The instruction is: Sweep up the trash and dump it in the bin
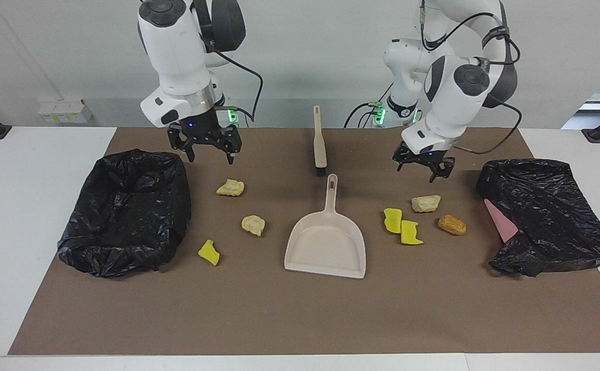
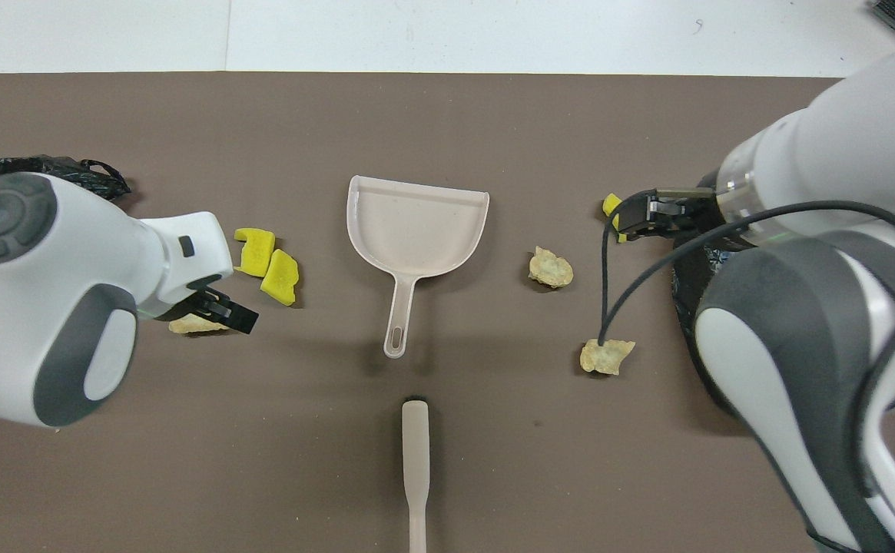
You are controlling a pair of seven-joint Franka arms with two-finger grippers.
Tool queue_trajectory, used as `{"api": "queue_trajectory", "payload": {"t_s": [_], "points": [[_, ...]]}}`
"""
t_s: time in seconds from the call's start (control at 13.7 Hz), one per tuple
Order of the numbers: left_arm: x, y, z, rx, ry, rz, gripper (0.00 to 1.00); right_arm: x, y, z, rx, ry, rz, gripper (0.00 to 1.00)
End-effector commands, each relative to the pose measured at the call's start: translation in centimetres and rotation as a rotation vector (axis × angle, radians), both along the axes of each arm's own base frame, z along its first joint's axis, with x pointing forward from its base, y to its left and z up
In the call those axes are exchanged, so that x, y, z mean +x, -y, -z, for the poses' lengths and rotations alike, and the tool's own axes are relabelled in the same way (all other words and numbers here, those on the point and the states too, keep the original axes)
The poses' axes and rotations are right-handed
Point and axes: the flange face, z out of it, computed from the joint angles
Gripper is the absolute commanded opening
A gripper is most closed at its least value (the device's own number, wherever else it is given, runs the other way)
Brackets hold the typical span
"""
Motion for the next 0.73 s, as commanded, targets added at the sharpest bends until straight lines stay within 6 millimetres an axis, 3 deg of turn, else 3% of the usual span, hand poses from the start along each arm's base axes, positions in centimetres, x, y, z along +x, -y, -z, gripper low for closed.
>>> {"api": "queue_trajectory", "payload": {"t_s": [0.0,0.29,0.44,0.66], "points": [[-6.2,1.3,1.3,-0.066,-0.002,0.007,1.00,1.4,-4.0,2.4,0.017,0.006,0.038,1.00],[-10.5,3.1,2.9,-0.064,-0.030,-0.017,1.00,1.8,-12.4,6.1,0.033,-0.007,0.021,1.00],[-12.6,6.2,3.2,-0.063,-0.033,-0.050,1.00,1.7,-15.5,9.0,0.037,-0.012,0.001,1.00],[-16.8,10.8,5.5,-0.057,-0.016,-0.113,1.00,1.2,-20.7,12.1,0.029,-0.024,-0.022,1.00]]}}
